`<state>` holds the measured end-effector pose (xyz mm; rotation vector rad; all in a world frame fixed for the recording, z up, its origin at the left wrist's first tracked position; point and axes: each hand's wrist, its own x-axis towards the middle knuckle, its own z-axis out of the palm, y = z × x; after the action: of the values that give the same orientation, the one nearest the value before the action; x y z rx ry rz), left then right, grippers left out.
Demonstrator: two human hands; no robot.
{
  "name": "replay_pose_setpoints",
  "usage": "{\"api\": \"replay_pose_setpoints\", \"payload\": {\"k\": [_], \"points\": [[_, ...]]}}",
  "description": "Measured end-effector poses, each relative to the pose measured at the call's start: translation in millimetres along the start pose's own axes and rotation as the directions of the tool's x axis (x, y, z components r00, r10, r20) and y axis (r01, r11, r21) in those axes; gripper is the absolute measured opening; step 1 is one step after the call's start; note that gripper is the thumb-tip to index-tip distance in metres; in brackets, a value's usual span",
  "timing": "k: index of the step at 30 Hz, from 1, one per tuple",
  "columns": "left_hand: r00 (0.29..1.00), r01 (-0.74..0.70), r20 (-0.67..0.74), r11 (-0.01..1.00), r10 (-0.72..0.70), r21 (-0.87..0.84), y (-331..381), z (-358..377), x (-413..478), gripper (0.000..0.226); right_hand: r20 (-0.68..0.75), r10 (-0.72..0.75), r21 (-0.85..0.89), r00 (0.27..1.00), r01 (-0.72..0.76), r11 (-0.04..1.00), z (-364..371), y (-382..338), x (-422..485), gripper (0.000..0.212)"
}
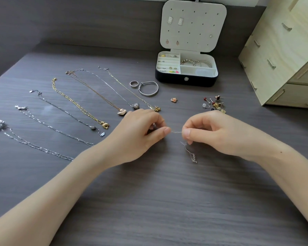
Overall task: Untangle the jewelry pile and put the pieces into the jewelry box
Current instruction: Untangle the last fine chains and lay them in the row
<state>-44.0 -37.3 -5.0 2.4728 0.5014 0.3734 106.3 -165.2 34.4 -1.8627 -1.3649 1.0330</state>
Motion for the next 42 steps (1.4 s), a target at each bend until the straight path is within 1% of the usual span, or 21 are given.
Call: {"api": "replay_pose_setpoints", "payload": {"k": [1,3,5,6,9,13,16,18,23,27,30,32,35,38,39,40,42], "points": [[1.0,-0.008,-0.02,0.999,0.009,0.031,-1.5,1.2,-0.6,0.018,0.003,0.01,0.025,1.0,-0.01,1.0,-0.5,-0.7,-0.2,0.022],[0.994,-0.025,-0.104,0.998,0.031,0.058,-3.4,3.8,-1.7,0.023,0.001,0.02,0.032,1.0,-0.02,0.999,-0.9,-1.8,-0.3,0.025],[0.98,-0.014,-0.198,0.999,0.021,0.037,-0.1,5.0,-4.0,0.023,0.0,0.017,0.029,1.0,-0.017,0.999,-0.1,-1.8,0.2,0.025],[0.975,0.014,-0.224,1.0,-0.01,0.017,3.0,5.8,-5.5,0.021,-0.001,0.015,0.034,1.0,-0.015,0.999,0.3,-2.2,0.2,0.025],[0.974,0.106,-0.201,0.994,-0.108,-0.023,13.2,10.1,-8.5,0.019,-0.002,0.0,0.046,1.0,0.0,0.999,0.7,-3.5,0.5,0.024],[0.984,0.077,-0.156,0.994,-0.088,-0.077,21.0,15.1,-3.6,0.025,0.014,-0.028,0.052,0.999,0.027,0.998,0.3,-3.8,-0.9,0.023],[0.984,0.088,-0.145,0.993,-0.099,-0.081,22.2,18.6,-0.7,0.016,0.02,-0.053,0.075,0.998,0.052,0.996,-0.6,-4.7,-2.1,0.023],[0.981,0.095,-0.167,0.994,-0.103,-0.054,21.0,21.3,-1.0,0.013,0.033,-0.084,0.142,0.996,0.079,0.987,-2.0,-5.2,-3.0,0.022],[0.972,0.128,-0.196,0.992,-0.127,-0.005,19.0,21.1,-0.9,0.005,0.031,-0.133,0.305,0.991,0.118,0.945,-7.4,0.4,-2.4,0.011],[0.968,0.13,-0.218,0.991,-0.121,0.026,17.4,21.5,-1.8,0.003,0.048,-0.156,0.517,0.987,0.109,0.849,-8.6,4.8,1.1,0.01],[0.964,0.125,-0.239,0.992,-0.118,0.016,15.6,21.8,-2.6,0.005,0.053,-0.136,0.62,0.989,0.074,0.781,-10.1,9.0,3.0,0.012],[0.957,0.141,-0.254,0.99,-0.142,-0.022,15.2,20.9,-3.5,0.013,0.056,-0.138,0.645,0.989,0.069,0.761,-10.4,9.9,2.9,0.005],[0.935,0.197,-0.269,0.969,-0.231,-0.148,17.0,19.1,-4.5,0.02,0.046,-0.125,0.625,0.991,0.069,0.778,-10.0,9.4,2.5,0.006],[0.914,0.232,-0.254,0.922,-0.316,-0.311,19.3,17.0,-3.6,0.011,0.04,-0.106,0.563,0.994,0.066,0.824,-8.4,9.1,2.5,0.016],[0.909,0.239,-0.24,0.898,-0.341,-0.368,20.4,16.0,-3.0,0.01,0.039,-0.101,0.539,0.994,0.064,0.84,-7.2,9.1,2.6,0.022],[0.902,0.246,-0.225,0.867,-0.368,-0.434,21.7,14.7,-2.6,0.014,0.032,-0.082,0.516,0.996,0.054,0.855,-5.8,9.1,2.5,0.024],[0.884,0.248,-0.181,0.761,-0.431,-0.599,23.3,11.0,-1.2,0.017,0.017,-0.035,0.493,0.999,0.022,0.87,-3.4,9.4,2.9,0.016]]}}
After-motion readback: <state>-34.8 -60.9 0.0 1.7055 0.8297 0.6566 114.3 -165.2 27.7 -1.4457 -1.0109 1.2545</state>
